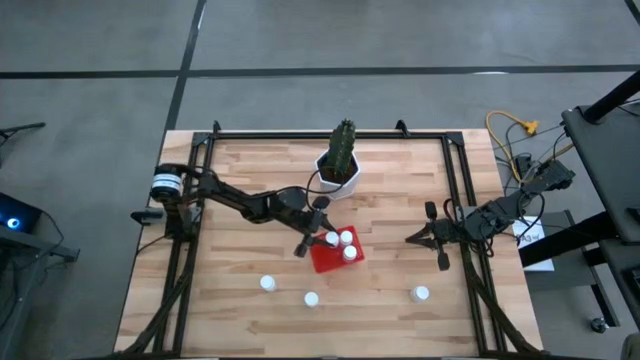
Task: Pick and place pill bottles into a basket
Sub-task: Put the white pill bottle into the red bin
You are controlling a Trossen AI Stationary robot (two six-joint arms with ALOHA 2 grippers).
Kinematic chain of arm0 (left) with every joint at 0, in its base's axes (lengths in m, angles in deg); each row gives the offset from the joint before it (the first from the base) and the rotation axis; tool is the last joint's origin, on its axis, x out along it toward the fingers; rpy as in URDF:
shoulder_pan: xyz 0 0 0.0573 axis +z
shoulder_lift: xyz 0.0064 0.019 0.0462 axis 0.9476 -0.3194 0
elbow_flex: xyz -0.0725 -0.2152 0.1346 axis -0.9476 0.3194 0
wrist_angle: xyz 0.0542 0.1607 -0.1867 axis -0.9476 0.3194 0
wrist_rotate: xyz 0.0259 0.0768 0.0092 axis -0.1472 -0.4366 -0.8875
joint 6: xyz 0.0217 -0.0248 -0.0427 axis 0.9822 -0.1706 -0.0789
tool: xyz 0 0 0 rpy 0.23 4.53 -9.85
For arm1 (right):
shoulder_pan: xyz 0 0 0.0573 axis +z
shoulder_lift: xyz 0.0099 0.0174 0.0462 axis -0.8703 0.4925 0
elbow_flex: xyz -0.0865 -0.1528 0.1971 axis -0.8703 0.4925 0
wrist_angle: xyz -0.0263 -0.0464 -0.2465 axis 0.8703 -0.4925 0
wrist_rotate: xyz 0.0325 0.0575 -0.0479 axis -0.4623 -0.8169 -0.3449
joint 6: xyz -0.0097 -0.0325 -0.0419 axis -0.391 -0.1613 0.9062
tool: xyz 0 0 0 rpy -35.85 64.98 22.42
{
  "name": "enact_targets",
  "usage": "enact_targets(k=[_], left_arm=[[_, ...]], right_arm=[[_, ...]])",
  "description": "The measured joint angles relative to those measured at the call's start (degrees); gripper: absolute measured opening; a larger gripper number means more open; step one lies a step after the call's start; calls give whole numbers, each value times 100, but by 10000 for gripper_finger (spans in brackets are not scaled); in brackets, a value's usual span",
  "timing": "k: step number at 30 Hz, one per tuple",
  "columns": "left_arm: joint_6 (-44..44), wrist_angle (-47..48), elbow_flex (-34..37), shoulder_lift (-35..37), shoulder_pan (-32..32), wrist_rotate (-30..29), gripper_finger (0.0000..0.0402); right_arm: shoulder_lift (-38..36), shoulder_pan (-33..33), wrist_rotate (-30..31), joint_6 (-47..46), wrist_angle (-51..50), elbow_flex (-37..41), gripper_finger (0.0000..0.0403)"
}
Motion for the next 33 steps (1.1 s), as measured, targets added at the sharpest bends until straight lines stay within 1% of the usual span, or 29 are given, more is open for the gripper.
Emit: enact_targets(k=[5, 9, 18, 22, 24, 33], left_arm=[[-2, 1, -169, -336, 0, -8, 142], [-4, -4, -262, -450, 0, -7, 142], [0, 66, -271, -456, 21, -47, 142], [2, 117, -271, -456, 24, -318, 161], [0, 113, -271, -456, 24, -341, 167], [-2, 110, -271, -454, 24, -452, 175]], right_arm=[[4, 2, -3, -9, 0, 0, 9], [-2, 2, -4, -22, -4, 0, 9], [2, 2, -7, -16, -2, 0, 9], [2, 2, -4, -20, -2, 0, 9], [2, 2, -7, -20, -2, 0, 9], [2, 2, -5, -20, -2, 0, 9]])
